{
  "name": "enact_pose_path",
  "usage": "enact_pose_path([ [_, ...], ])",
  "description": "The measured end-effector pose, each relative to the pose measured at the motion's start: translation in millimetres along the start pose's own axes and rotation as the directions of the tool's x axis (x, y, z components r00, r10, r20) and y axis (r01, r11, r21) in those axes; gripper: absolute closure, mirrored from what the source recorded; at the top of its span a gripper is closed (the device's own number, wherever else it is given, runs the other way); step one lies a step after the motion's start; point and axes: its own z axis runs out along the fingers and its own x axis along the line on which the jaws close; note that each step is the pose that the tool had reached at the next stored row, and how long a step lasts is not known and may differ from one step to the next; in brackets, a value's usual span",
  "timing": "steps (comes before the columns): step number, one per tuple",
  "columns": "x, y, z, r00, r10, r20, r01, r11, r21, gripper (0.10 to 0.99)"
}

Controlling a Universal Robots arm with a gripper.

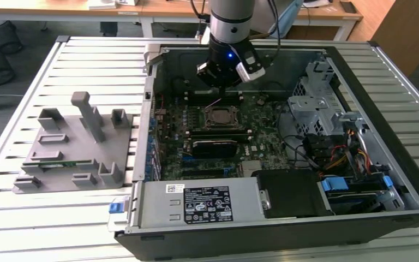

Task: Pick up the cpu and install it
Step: 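Install the first cpu locking lever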

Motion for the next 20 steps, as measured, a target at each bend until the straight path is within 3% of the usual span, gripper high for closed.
enact_pose_path([
  [20,-13.5,-1.7,15.7,0.9999,-0.012,-0.0009,0.012,0.9999,0.001,0.98],
])
